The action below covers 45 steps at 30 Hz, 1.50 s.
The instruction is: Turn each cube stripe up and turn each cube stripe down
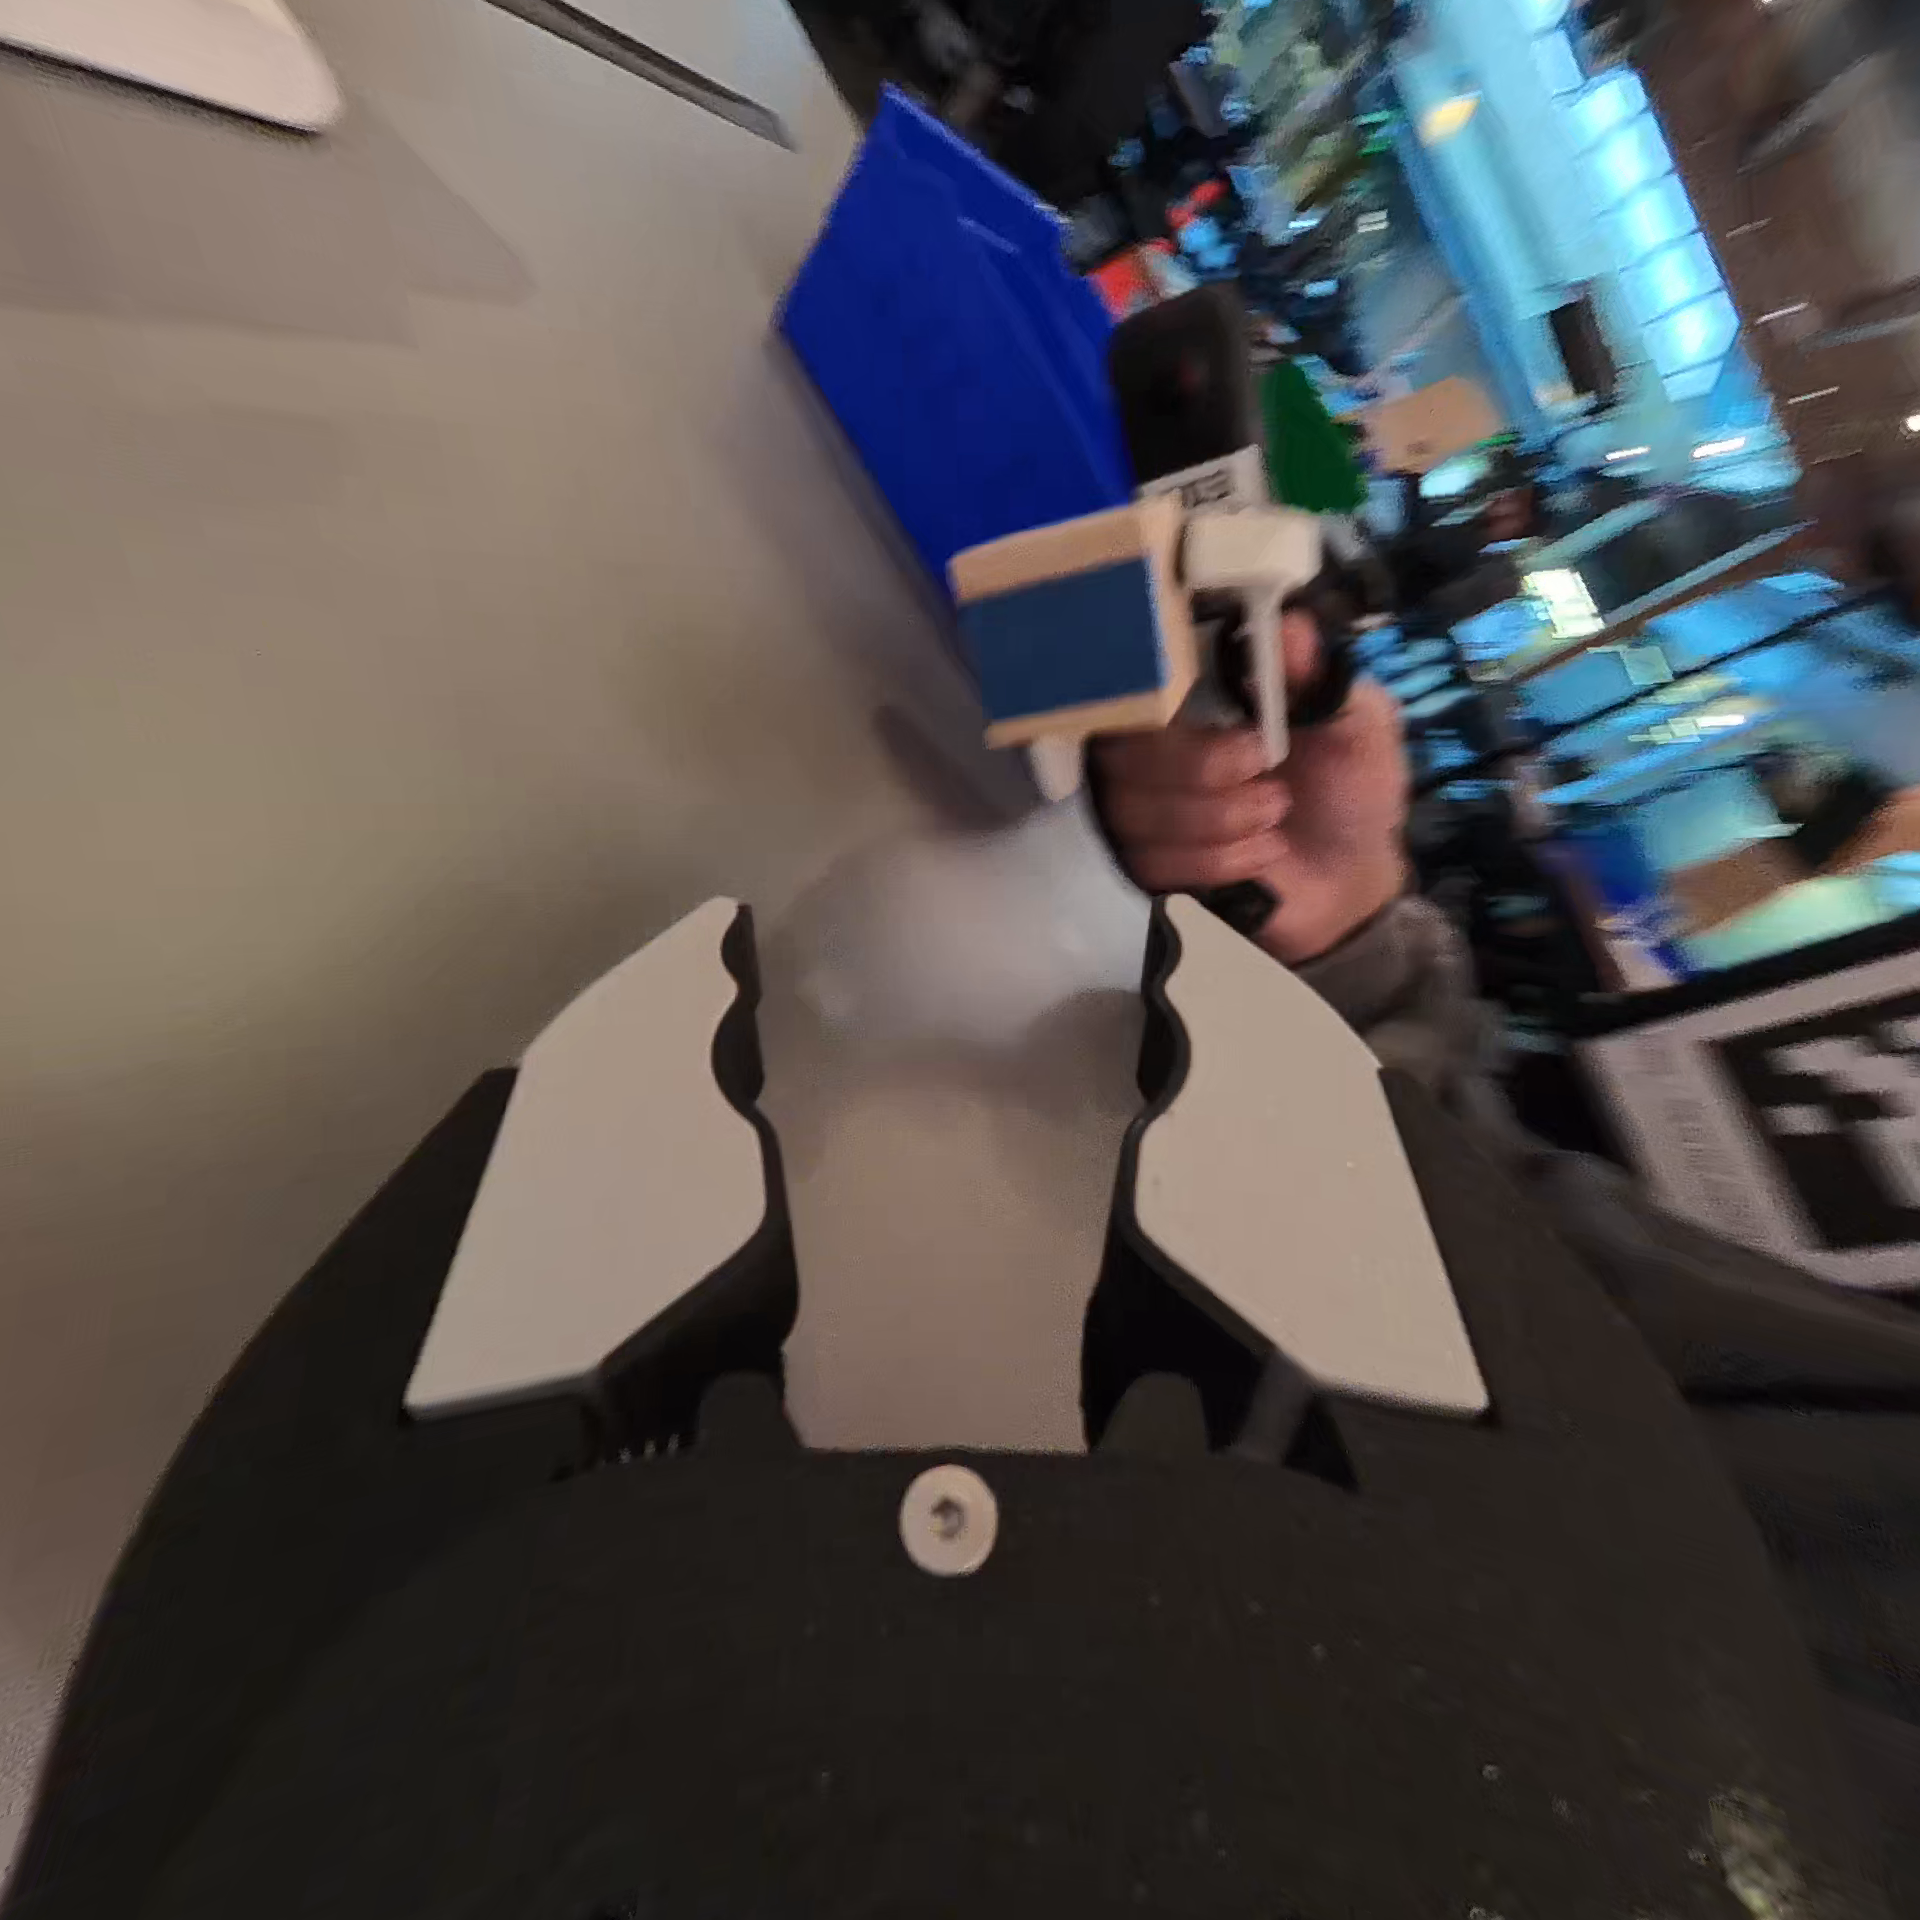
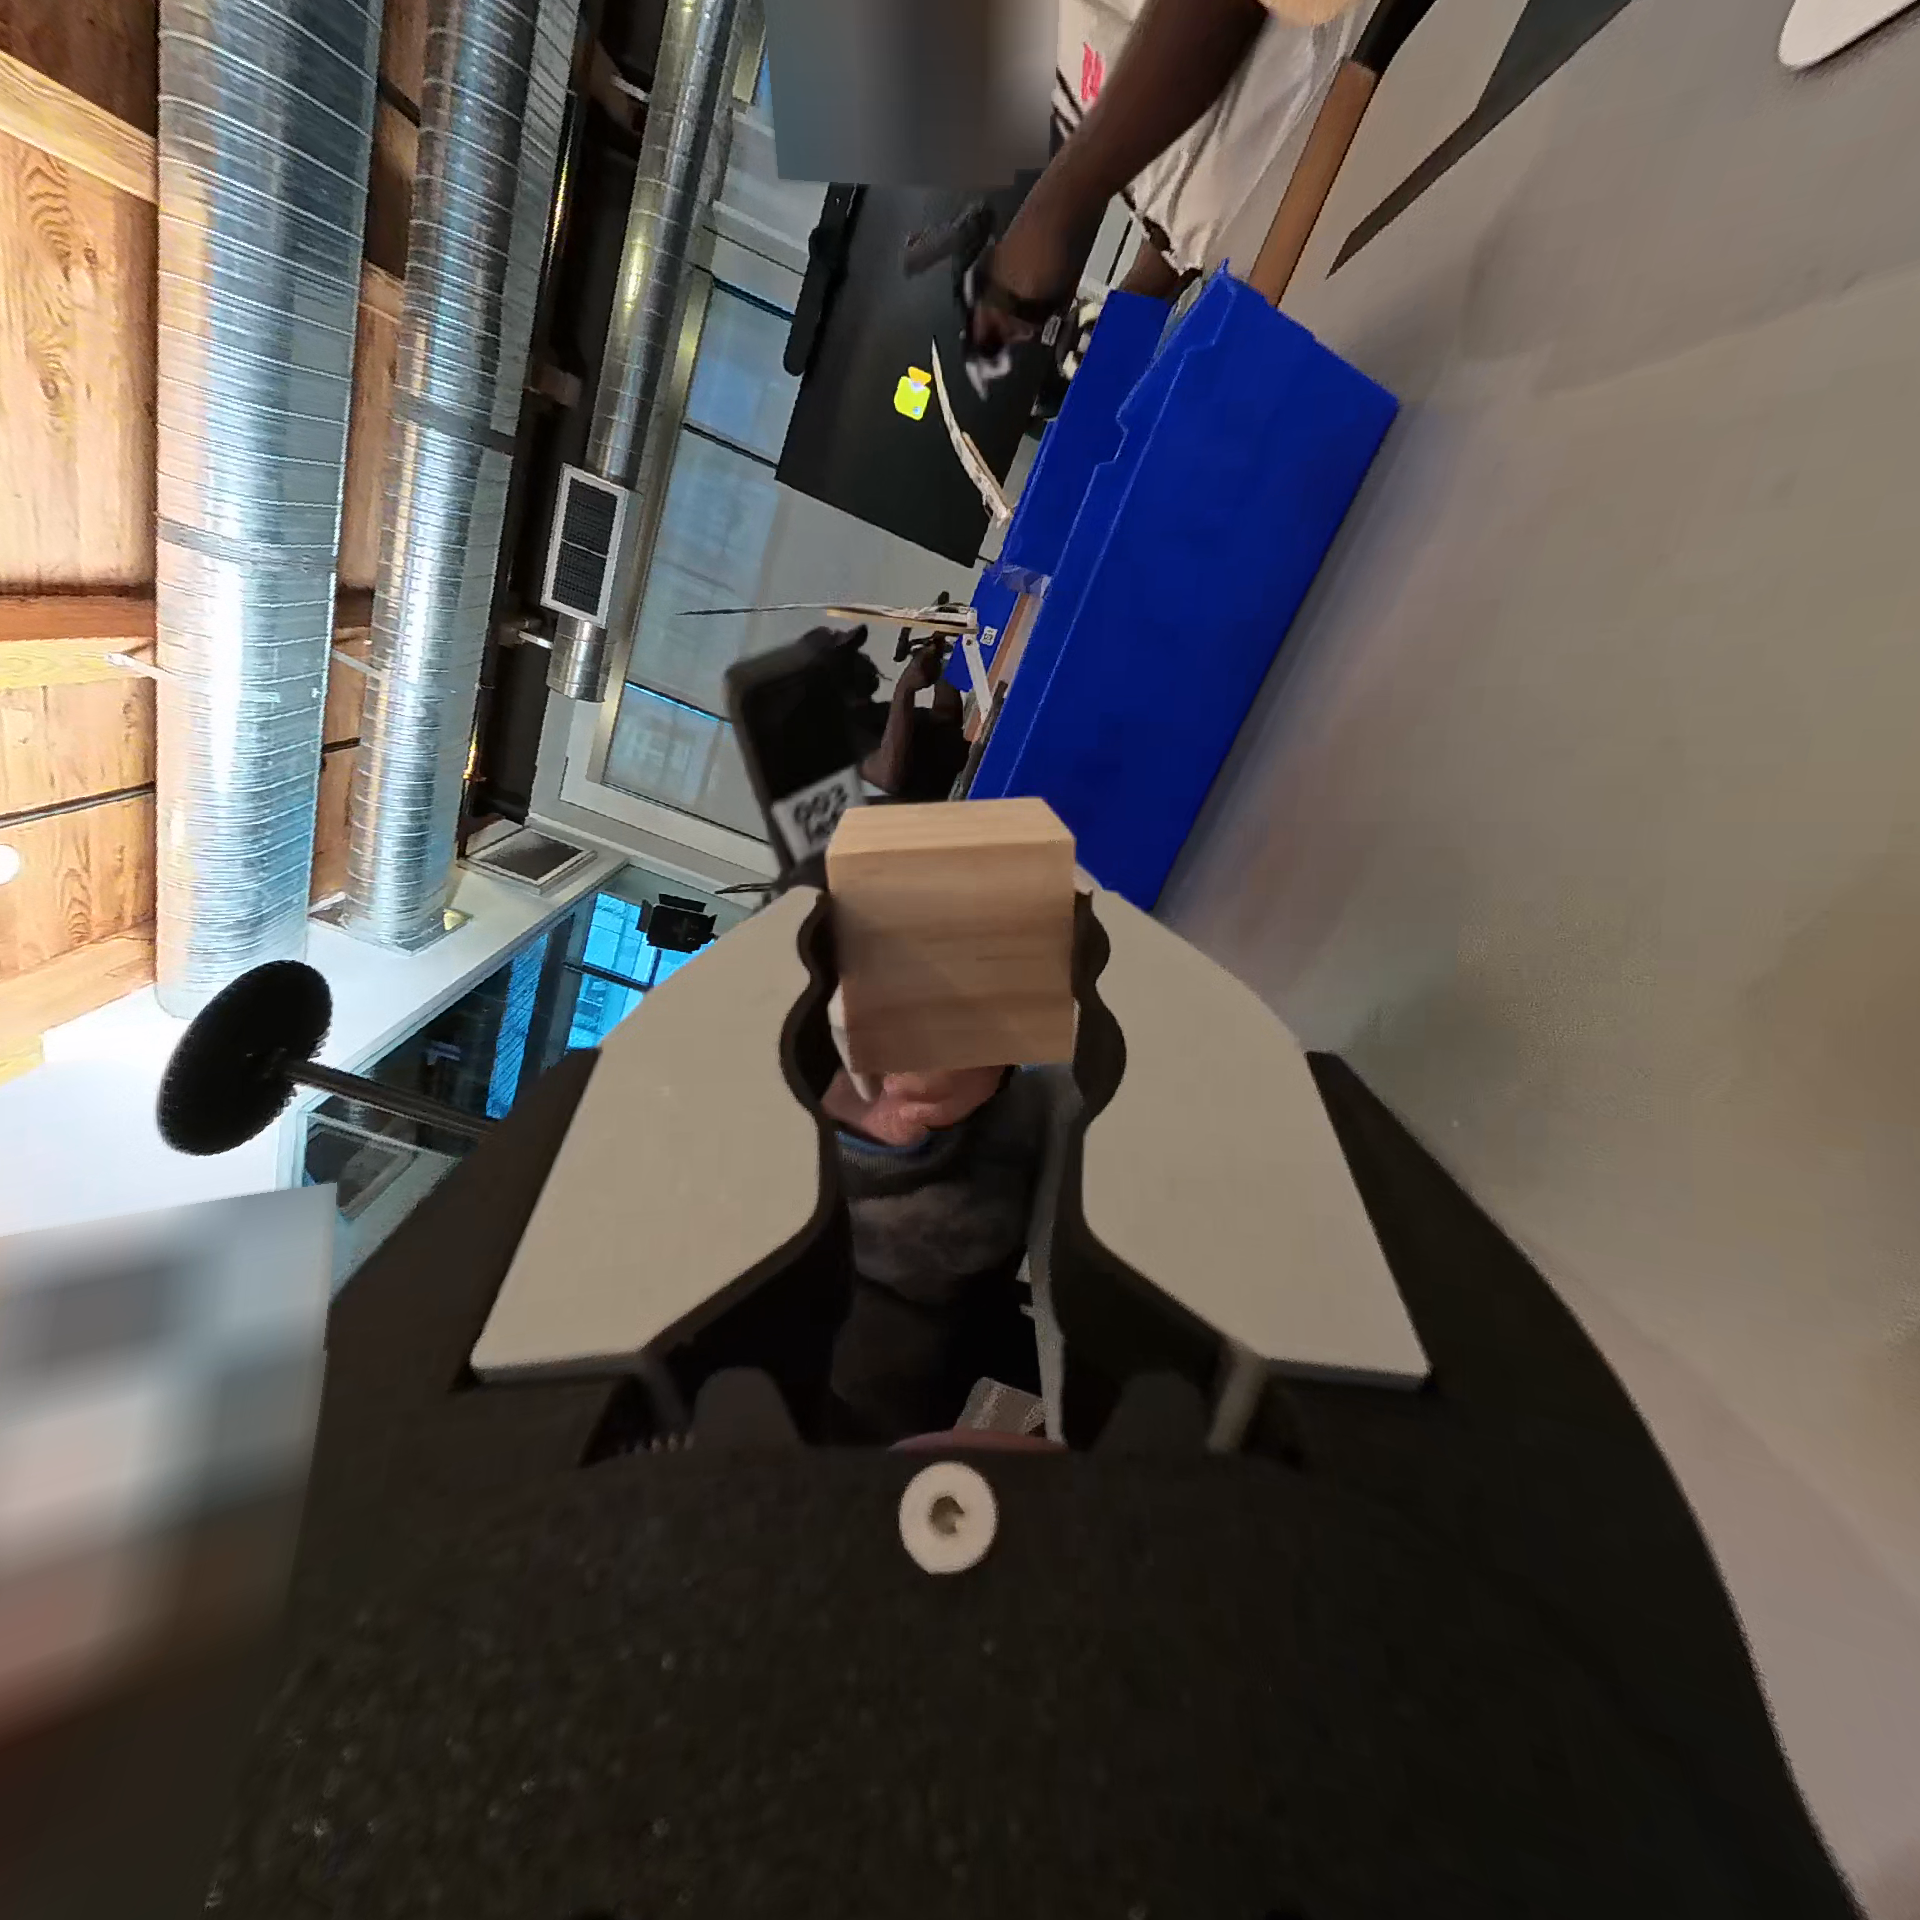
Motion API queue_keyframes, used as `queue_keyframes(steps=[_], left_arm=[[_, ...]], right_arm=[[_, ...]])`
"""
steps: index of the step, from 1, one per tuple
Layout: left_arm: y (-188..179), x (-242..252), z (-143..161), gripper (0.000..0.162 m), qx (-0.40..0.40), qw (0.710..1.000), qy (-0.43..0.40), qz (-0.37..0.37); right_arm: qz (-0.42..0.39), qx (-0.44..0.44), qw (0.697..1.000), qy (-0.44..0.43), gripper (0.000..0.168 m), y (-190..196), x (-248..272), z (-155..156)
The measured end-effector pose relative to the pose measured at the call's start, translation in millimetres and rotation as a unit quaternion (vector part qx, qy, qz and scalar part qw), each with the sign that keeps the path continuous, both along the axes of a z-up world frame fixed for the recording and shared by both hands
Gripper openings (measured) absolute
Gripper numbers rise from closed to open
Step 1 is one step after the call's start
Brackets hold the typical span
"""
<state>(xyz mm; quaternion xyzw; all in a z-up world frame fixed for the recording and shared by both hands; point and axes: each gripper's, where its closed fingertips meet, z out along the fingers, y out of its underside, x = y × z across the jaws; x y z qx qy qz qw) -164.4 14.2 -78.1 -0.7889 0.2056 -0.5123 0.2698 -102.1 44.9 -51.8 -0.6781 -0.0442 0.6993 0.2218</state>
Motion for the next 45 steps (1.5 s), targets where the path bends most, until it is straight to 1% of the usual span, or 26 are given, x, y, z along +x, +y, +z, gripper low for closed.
queue_keyframes(steps=[3, 6, 8, 10, 12, 13, 14, 15, 17, 18, 19, 20, 22, 24, 25, 27, 29, 34, 36, 37, 38, 40, 41, 43, 44, 45], left_arm=[[-13, -22, -22, 0.068, 0.11, 0.987, 0.101, 0.06], [-21, -36, -35, 0.066, 0.213, 0.953, 0.192, 0.101], [-23, -39, -37, 0.064, 0.256, 0.931, 0.237, 0.112], [-27, -33, -31, 0.064, 0.269, 0.928, 0.233, 0.106], [-34, -26, -28, 0.063, 0.259, 0.937, 0.215, 0.09], [-36, -24, -28, 0.063, 0.252, 0.941, 0.209, 0.083], [-37, -23, -29, 0.063, 0.246, 0.944, 0.204, 0.08], [-37, -23, -30, 0.063, 0.24, 0.946, 0.202, 0.079], [-37, -22, -35, 0.063, 0.227, 0.95, 0.202, 0.074], [-37, -22, -37, 0.063, 0.219, 0.952, 0.203, 0.071], [-37, -21, -40, 0.063, 0.211, 0.954, 0.204, 0.069], [-38, -20, -43, 0.063, 0.205, 0.955, 0.202, 0.066], [-40, -18, -50, 0.063, 0.187, 0.96, 0.203, 0.055], [-42, -16, -54, 0.063, 0.175, 0.962, 0.203, 0.045], [-42, -15, -55, 0.063, 0.173, 0.963, 0.203, 0.042], [-43, -15, -57, 0.063, 0.173, 0.962, 0.209, 0.038], [-43, -15, -58, 0.063, 0.175, 0.96, 0.215, 0.036], [-44, -14, -62, 0.064, 0.172, 0.96, 0.221, 0.029], [-43, -15, -64, 0.064, 0.167, 0.96, 0.222, 0.029], [-43, -14, -63, 0.064, 0.166, 0.961, 0.219, 0.029], [-42, -14, -64, 0.064, 0.165, 0.961, 0.219, 0.028], [-40, -15, -64, 0.064, 0.167, 0.961, 0.22, 0.031], [-40, -16, -64, 0.064, 0.167, 0.96, 0.22, 0.032], [-39, -17, -64, 0.064, 0.166, 0.96, 0.221, 0.036], [-38, -19, -64, 0.064, 0.165, 0.96, 0.221, 0.038], [-39, -20, -63, 0.064, 0.165, 0.961, 0.22, 0.04]], right_arm=[[-0.015, 0.02, 1.0, -0.012, 0.043, 0, 12, 8], [-0.036, 0.067, 0.996, -0.044, 0.043, -6, 27, 28], [-0.059, 0.104, 0.991, -0.068, 0.043, -9, 44, 49], [-0.09, 0.141, 0.98, -0.109, 0.043, -12, 69, 67], [-0.13, 0.167, 0.963, -0.165, 0.043, -13, 103, 79], [-0.158, 0.174, 0.95, -0.205, 0.043, -12, 125, 80], [-0.191, 0.173, 0.931, -0.26, 0.043, -8, 152, 75], [-0.224, 0.161, 0.903, -0.328, 0.043, -4, 181, 63], [-0.275, 0.108, 0.836, -0.462, 0.044, 4, 244, 29], [-0.299, 0.078, 0.801, -0.513, 0.044, 8, 273, 12], [-0.31, 0.043, 0.774, -0.551, 0.044, 9, 296, -7], [-0.308, 0.014, 0.757, -0.576, 0.044, 11, 311, -24], [-0.303, -0.021, 0.737, -0.603, 0.044, 17, 326, -51], [-0.293, -0.046, 0.71, -0.639, 0.044, 25, 338, -74], [-0.284, -0.061, 0.703, -0.649, 0.044, 28, 340, -86], [-0.265, -0.076, 0.699, -0.66, 0.044, 37, 340, -102], [-0.253, -0.089, 0.686, -0.676, 0.044, 41, 342, -112], [-0.257, -0.095, 0.672, -0.688, 0.045, 48, 348, -114], [-0.271, -0.073, 0.668, -0.69, 0.059, 50, 351, -103], [-0.282, -0.054, 0.671, -0.684, 0.06, 49, 349, -89], [-0.301, -0.026, 0.677, -0.671, 0.06, 49, 346, -68], [-0.343, 0.052, 0.706, -0.617, 0.056, 45, 325, -13], [-0.358, 0.101, 0.729, -0.575, 0.054, 41, 307, 16], [-0.366, 0.225, 0.776, -0.462, 0.054, 26, 253, 70], [-0.358, 0.279, 0.792, -0.407, 0.054, 16, 222, 88], [-0.344, 0.323, 0.806, -0.356, 0.055, 4, 190, 99]])
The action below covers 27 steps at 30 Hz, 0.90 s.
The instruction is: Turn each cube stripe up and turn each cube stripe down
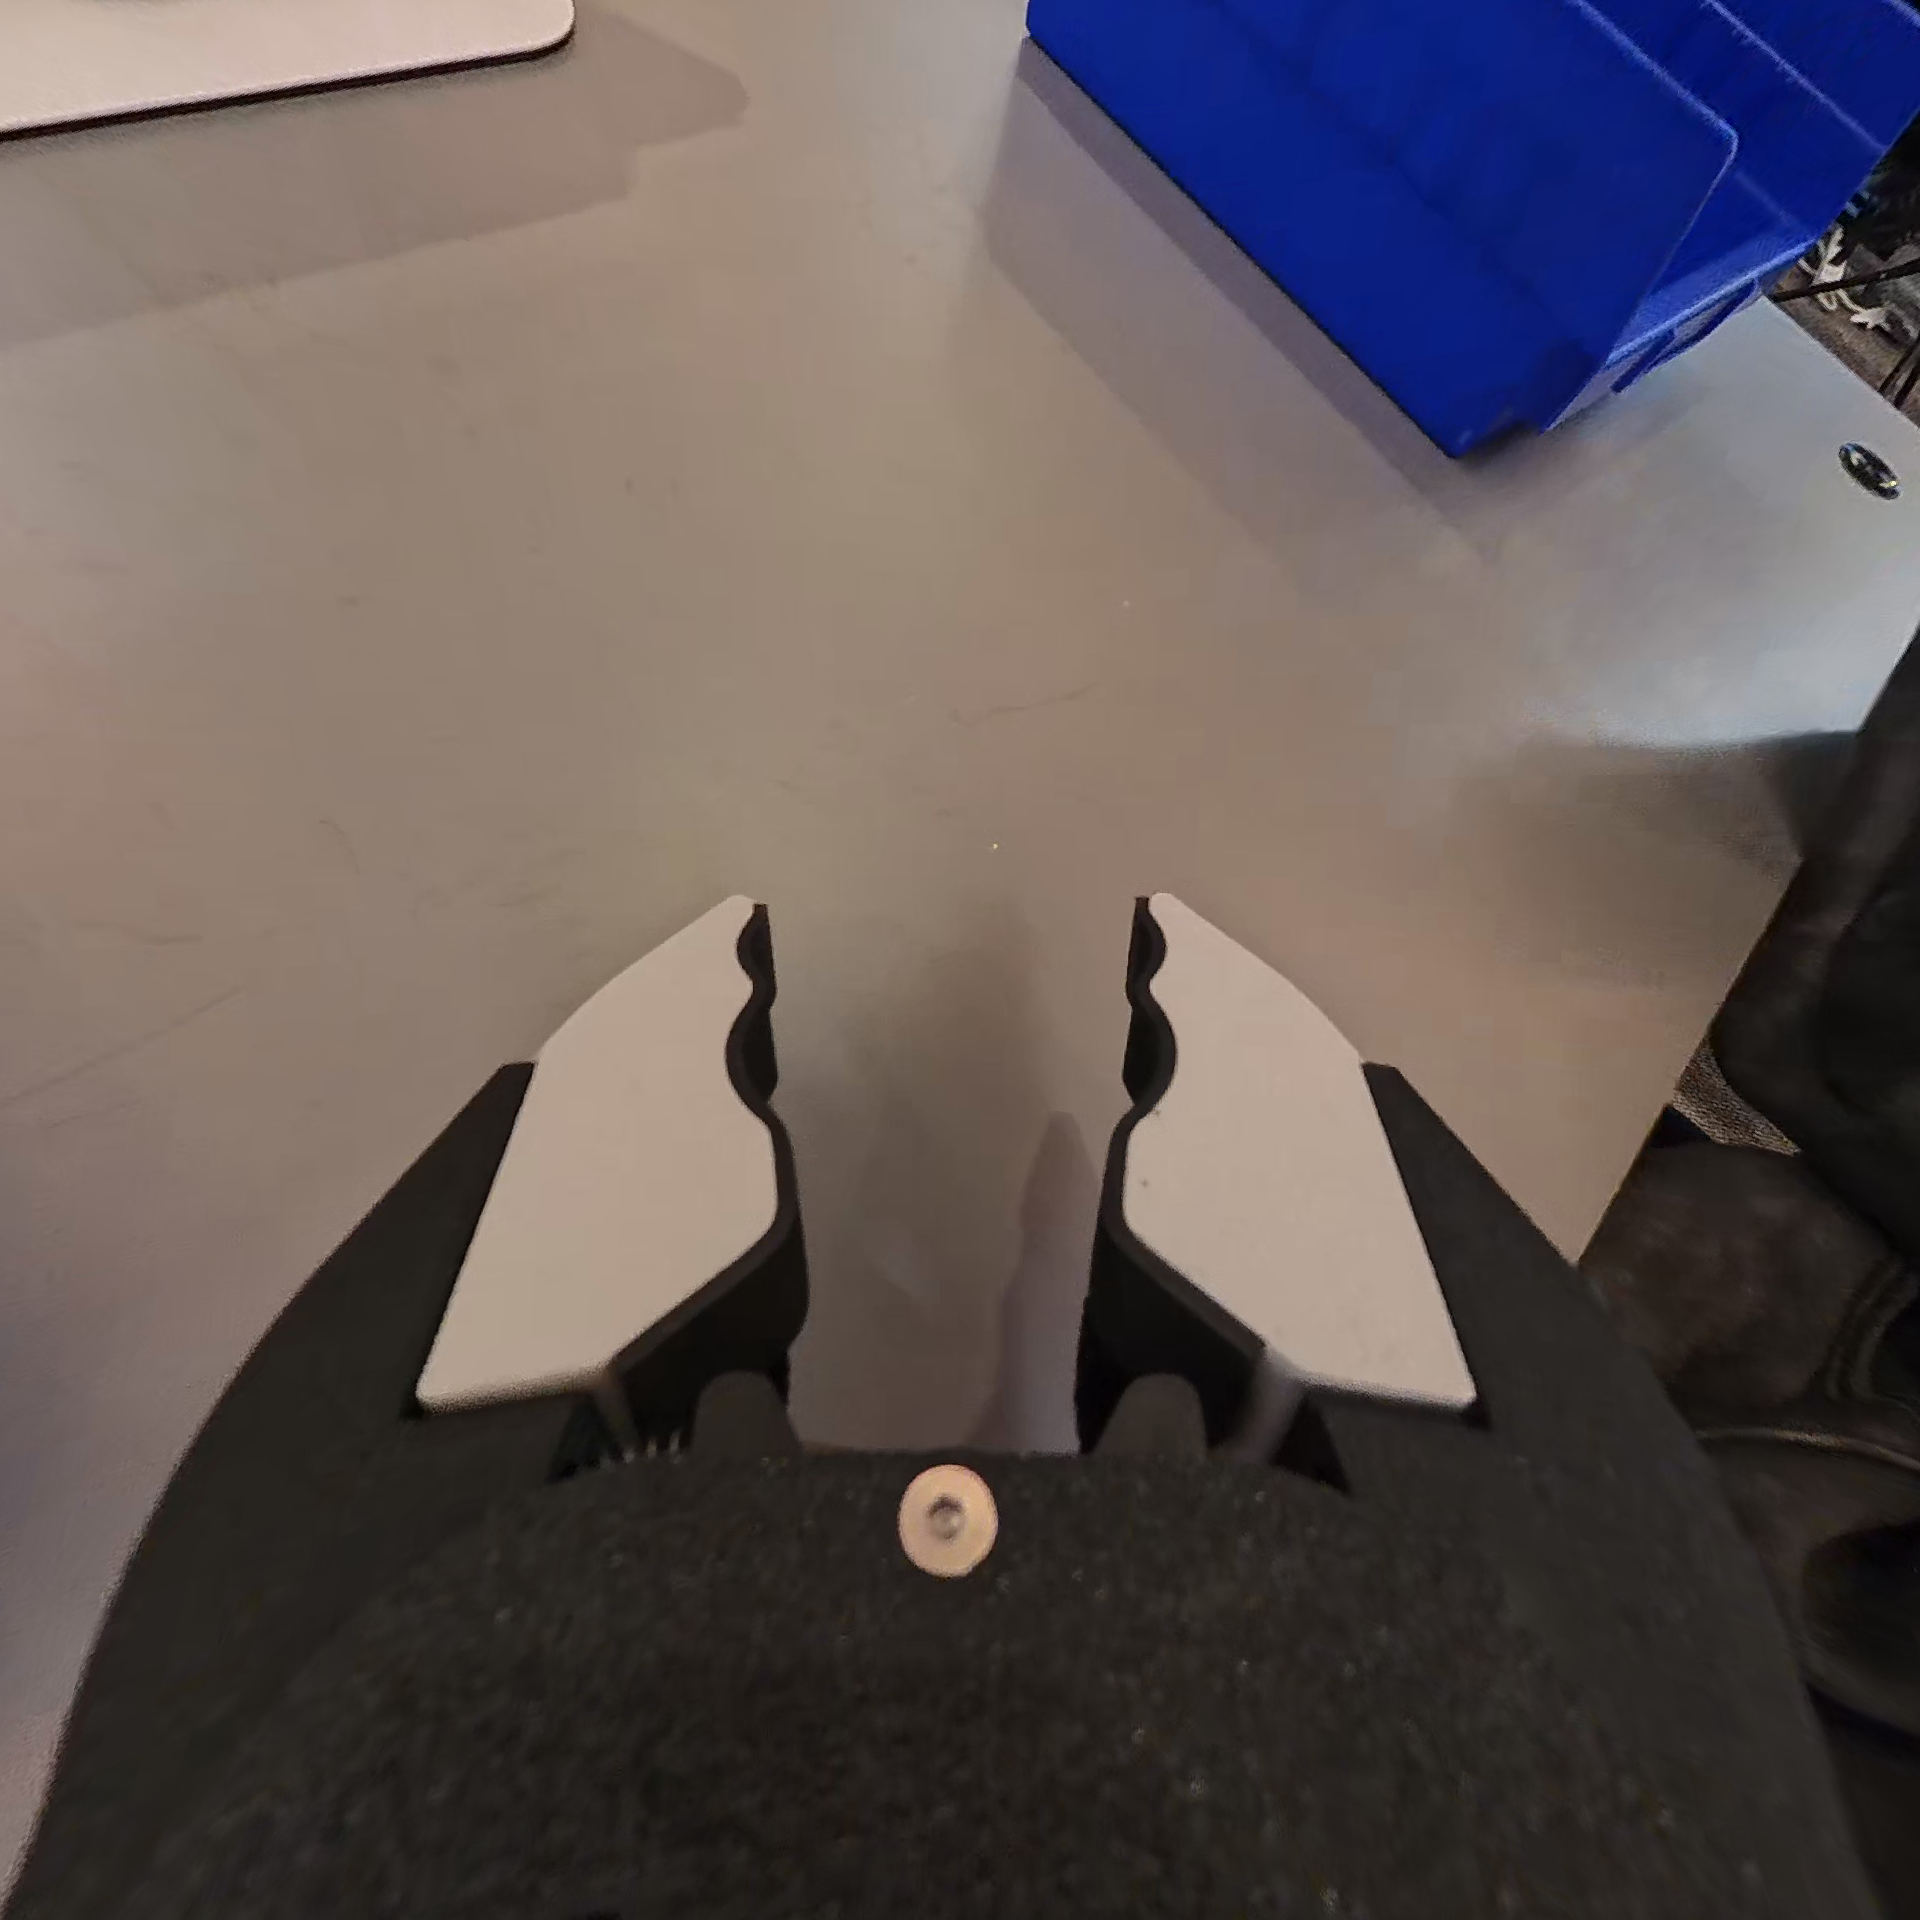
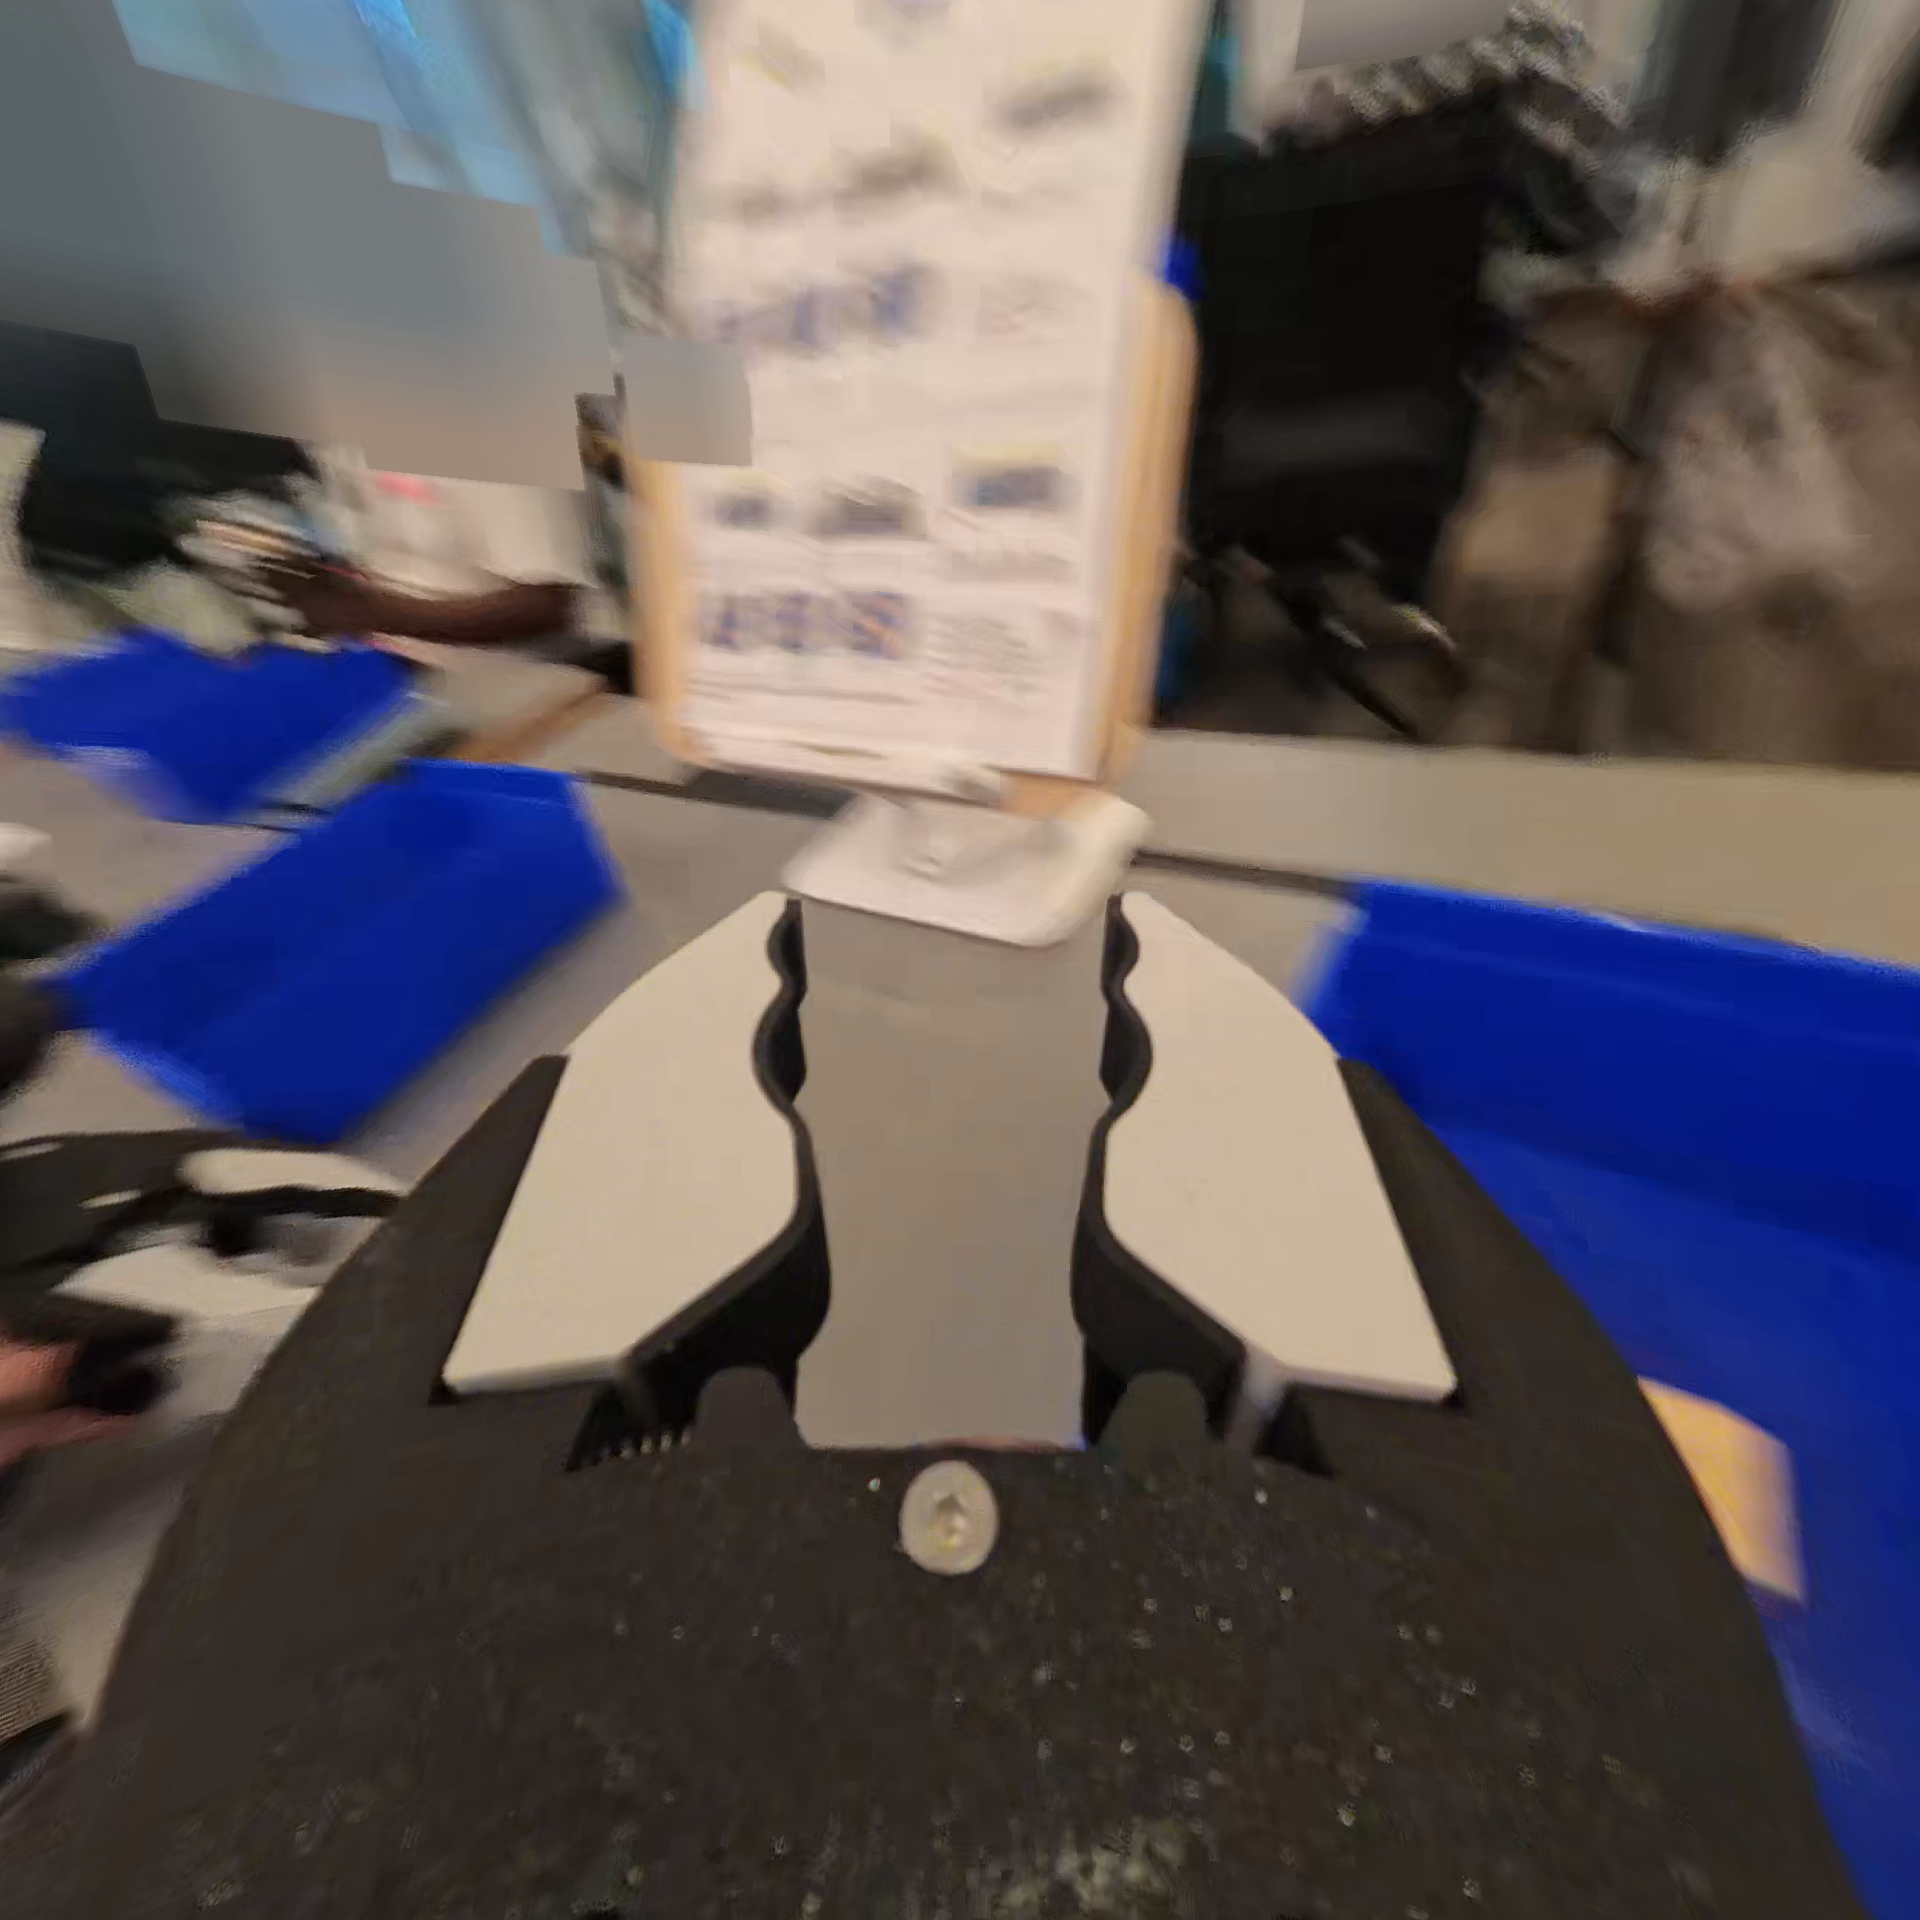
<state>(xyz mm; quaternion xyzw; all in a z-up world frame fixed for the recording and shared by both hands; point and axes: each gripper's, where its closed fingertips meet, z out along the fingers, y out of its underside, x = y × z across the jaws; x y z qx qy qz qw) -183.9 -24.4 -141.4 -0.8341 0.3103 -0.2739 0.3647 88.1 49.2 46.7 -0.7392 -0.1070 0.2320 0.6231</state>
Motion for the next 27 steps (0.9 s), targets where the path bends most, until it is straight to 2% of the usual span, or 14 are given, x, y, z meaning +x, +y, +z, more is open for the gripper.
queue_keyframes(steps=[2, 4, 7, 10, 12, 14, 16, 18, 21, 23, 27], left_arm=[[0, -3, 3, 0.064, 0.004, 1.0, -0.003, 0.006], [2, -5, 8, 0.064, 0.008, 1.0, -0.008, 0.01], [4, -9, 16, 0.064, 0.021, 1.0, -0.005, 0.015], [4, -14, 21, 0.064, 0.027, 1.0, 0.002, 0.014], [5, -23, 27, 0.064, 0.029, 0.999, 0.021, 0.024], [8, -45, 46, 0.064, 0.04, 0.997, 0.043, 0.046], [17, -88, 68, 0.064, 0.054, 0.99, 0.087, 0.1], [28, -141, 78, 0.064, 0.033, 0.979, 0.135, 0.151], [47, -210, 72, 0.068, -0.036, 0.961, 0.191, 0.198], [69, -244, 60, 0.068, -0.082, 0.948, 0.199, 0.236], [108, -274, 17, 0.067, -0.171, 0.927, 0.208, 0.261]], right_arm=[[0.079, 0.053, 0.995, 0.042, 0.06, -18, -62, -5], [0.138, 0.034, 0.989, 0.039, 0.061, -30, -120, -46], [0.171, 0.025, 0.984, -0.029, 0.058, -41, -175, -109], [0.2, 0.008, 0.976, -0.089, 0.06, -47, -199, -138], [0.203, 0.01, 0.975, -0.085, 0.058, -49, -200, -136], [0.207, 0.001, 0.976, -0.07, 0.058, -49, -197, -135], [0.207, -0.009, 0.977, -0.051, 0.057, -47, -192, -135], [0.212, -0.02, 0.977, -0.029, 0.055, -45, -190, -135], [0.225, -0.036, 0.974, -0.003, 0.055, -45, -190, -139], [0.232, -0.04, 0.972, -0.002, 0.055, -46, -190, -139], [0.224, -0.024, 0.974, -0.023, 0.055, -48, -187, -134]])
